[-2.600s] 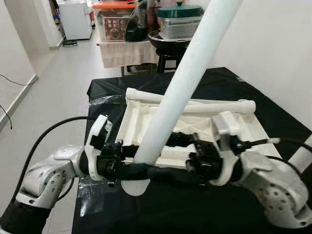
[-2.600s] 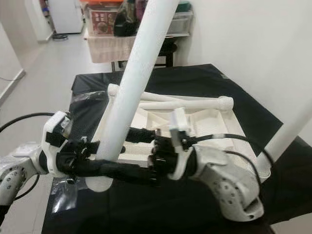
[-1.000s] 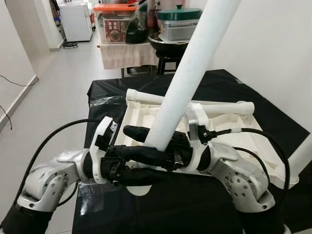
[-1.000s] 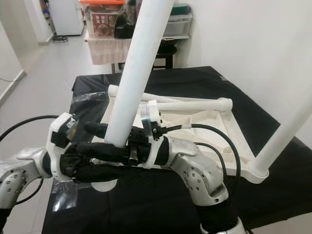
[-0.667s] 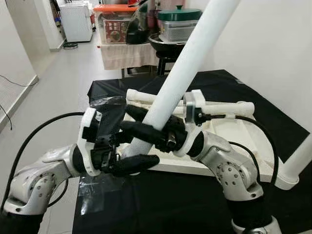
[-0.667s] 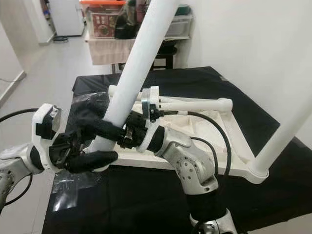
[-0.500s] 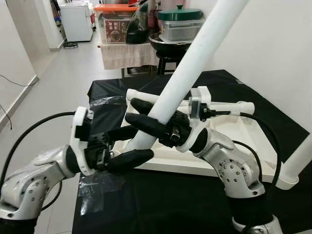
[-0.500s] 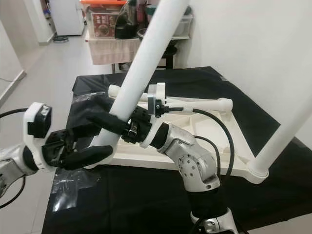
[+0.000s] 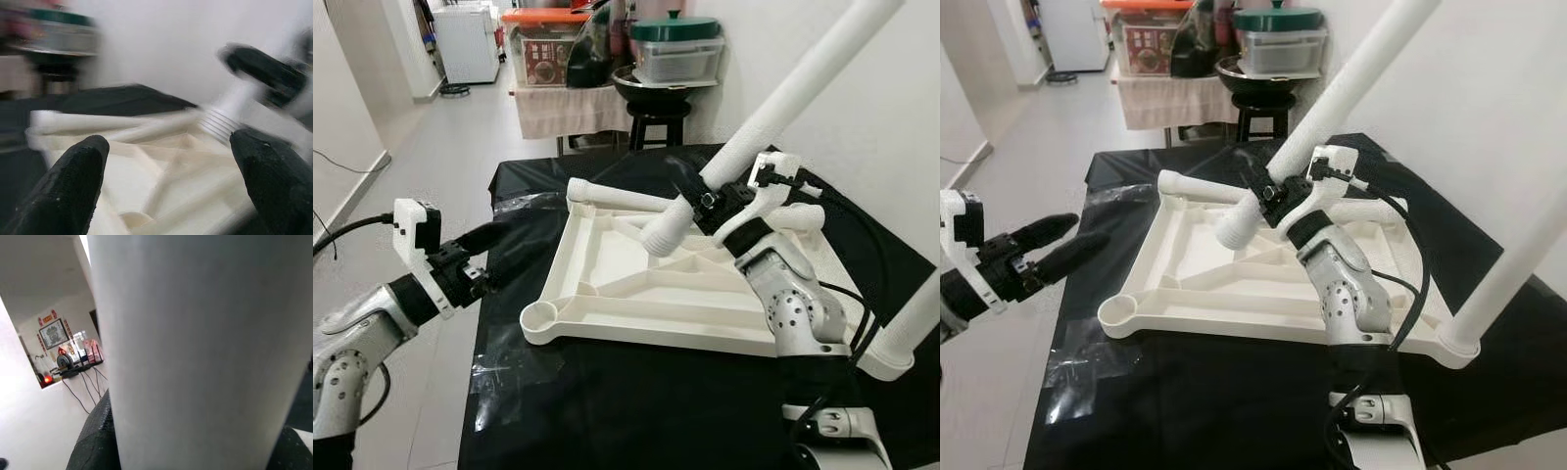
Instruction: Building children table
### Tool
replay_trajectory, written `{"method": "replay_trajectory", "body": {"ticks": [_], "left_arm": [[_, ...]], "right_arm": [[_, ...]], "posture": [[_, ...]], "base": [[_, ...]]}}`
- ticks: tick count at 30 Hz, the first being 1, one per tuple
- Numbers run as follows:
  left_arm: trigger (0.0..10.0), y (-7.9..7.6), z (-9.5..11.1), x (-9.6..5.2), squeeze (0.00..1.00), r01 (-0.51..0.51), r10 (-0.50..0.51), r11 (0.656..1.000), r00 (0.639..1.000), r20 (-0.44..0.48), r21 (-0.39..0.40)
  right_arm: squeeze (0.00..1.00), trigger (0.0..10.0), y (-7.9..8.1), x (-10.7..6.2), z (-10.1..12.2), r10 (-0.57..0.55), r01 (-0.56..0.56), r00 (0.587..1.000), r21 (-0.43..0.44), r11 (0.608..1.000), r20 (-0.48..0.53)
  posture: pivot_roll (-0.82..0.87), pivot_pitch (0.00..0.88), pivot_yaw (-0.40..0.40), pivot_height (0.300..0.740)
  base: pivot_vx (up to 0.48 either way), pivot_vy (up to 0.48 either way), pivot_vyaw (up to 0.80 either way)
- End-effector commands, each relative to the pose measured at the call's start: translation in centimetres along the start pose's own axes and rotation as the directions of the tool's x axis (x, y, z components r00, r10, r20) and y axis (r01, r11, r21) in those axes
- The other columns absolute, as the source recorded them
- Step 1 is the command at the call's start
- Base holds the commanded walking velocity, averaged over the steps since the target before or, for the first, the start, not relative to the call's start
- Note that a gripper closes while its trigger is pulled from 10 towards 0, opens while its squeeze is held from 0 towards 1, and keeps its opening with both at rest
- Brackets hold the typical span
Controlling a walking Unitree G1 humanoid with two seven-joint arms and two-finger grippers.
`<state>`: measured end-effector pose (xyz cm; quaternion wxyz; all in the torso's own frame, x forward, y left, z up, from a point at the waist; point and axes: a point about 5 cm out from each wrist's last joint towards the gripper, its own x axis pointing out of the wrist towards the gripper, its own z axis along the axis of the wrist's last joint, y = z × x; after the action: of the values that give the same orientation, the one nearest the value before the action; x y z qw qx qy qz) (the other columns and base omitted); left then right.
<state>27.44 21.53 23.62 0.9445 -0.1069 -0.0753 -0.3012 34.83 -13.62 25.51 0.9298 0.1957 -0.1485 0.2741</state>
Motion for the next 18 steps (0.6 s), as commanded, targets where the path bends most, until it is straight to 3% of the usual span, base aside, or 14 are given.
{"method": "replay_trajectory", "body": {"ticks": [1, 3, 5, 7, 9, 13, 15, 18], "left_arm": [[10.0, -0.1, -0.5, 0.4, 0.00, -0.158, 0.158, 0.987, 0.987, 0.002, -0.032], [10.0, -0.1, -0.5, 0.4, 0.00, -0.158, 0.158, 0.987, 0.987, 0.002, -0.032], [10.0, -0.4, -1.3, 0.6, 0.00, -0.258, 0.258, 0.965, 0.966, -0.015, -0.052], [10.0, -0.4, -1.3, 0.6, 0.00, -0.258, 0.258, 0.965, 0.966, -0.015, -0.052], [10.0, -1.3, -2.5, 0.8, 0.00, -0.304, 0.303, 0.953, 0.951, -0.055, -0.002], [10.0, -2.1, -3.1, 0.9, 0.00, -0.299, 0.300, 0.954, 0.951, -0.078, 0.029], [10.0, -3.9, -4.0, 0.7, 0.00, -0.233, 0.240, 0.970, 0.963, -0.124, 0.064], [10.0, -4.7, -4.2, 0.5, 0.00, -0.204, 0.215, 0.975, 0.965, -0.147, 0.090]], "right_arm": [[0.00, 10.0, 0.2, -0.2, -0.7, -0.015, 0.014, 1.000, -0.020, 1.000, -0.018], [0.00, 10.0, 0.2, -0.2, -0.7, -0.015, 0.014, 1.000, -0.020, 1.000, -0.018], [0.00, 10.0, 0.4, -0.1, -1.3, -0.023, 0.022, 0.999, -0.041, 0.999, -0.039], [0.00, 10.0, 0.4, -0.1, -1.3, -0.023, 0.022, 0.999, -0.041, 0.999, -0.039], [0.00, 10.0, 0.9, 0.0, -1.9, 0.010, -0.012, 0.998, -0.050, 0.999, -0.058], [0.00, 10.0, 1.1, 0.2, -2.1, 0.017, -0.021, 0.998, -0.053, 0.998, -0.066], [0.00, 10.0, 1.3, 0.5, -2.5, 0.020, -0.025, 0.996, -0.063, 0.998, -0.084], [0.00, 10.0, 1.3, 0.8, -2.7, 0.015, -0.023, 0.995, -0.081, 0.996, -0.100]], "posture": [[-0.10, 0.000, -0.037, 0.740], [-0.10, 0.000, -0.037, 0.740], [-0.09, 0.000, -0.042, 0.740], [-0.09, 0.000, -0.042, 0.740], [-0.07, 0.000, -0.048, 0.740], [-0.06, 0.000, -0.050, 0.740], [-0.04, 0.000, -0.057, 0.740], [-0.03, 0.000, -0.060, 0.740]], "base": [[0.000, 0.000, 0.00], [0.000, 0.000, 0.00], [0.000, 0.000, 0.00], [0.000, 0.000, 0.00], [0.000, 0.000, 0.80], [0.000, 0.000, 0.80], [0.000, 0.000, 0.80], [0.000, 0.000, 0.80]]}}
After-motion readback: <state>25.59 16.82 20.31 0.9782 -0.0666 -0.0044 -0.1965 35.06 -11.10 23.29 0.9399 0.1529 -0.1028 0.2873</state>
